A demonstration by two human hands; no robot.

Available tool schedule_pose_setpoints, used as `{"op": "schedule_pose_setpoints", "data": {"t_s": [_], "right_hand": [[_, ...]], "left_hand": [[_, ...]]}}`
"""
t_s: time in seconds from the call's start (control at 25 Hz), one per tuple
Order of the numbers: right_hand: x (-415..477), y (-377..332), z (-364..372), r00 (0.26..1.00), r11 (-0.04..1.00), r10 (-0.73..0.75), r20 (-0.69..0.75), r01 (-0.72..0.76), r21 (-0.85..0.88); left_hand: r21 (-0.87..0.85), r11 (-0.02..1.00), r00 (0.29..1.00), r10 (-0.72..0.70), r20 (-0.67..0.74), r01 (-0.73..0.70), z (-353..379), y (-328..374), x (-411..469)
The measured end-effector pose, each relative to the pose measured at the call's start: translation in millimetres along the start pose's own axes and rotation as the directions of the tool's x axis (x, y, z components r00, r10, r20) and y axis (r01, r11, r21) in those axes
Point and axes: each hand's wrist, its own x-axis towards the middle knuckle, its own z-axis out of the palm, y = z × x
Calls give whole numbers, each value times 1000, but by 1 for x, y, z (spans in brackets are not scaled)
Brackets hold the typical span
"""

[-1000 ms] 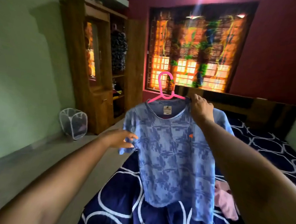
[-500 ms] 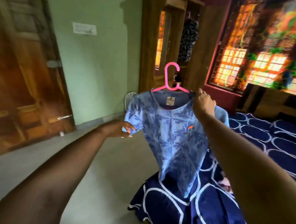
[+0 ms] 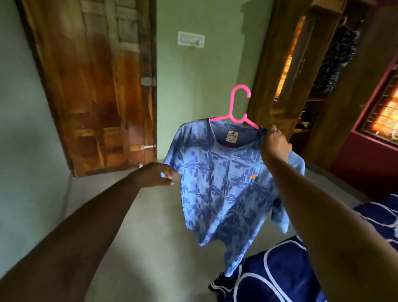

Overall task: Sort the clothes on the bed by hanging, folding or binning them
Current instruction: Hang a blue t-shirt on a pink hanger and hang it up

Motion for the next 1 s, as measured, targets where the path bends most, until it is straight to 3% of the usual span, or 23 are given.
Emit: {"op": "schedule_pose_setpoints", "data": {"t_s": [0.44,0.64,1.0], "right_hand": [[118,-75,114,984,986,-150,98,141,90],[203,-80,160,983,984,-130,131,112,136],[315,-69,221,998,993,-30,52,24,114]], "left_hand": [[13,999,994,-44,-96,45,-44,-78,85],[-17,999,998,-44,-50,43,-72,-87,186],[25,998,998,65,-18,-65,-64,-99,353]]}}
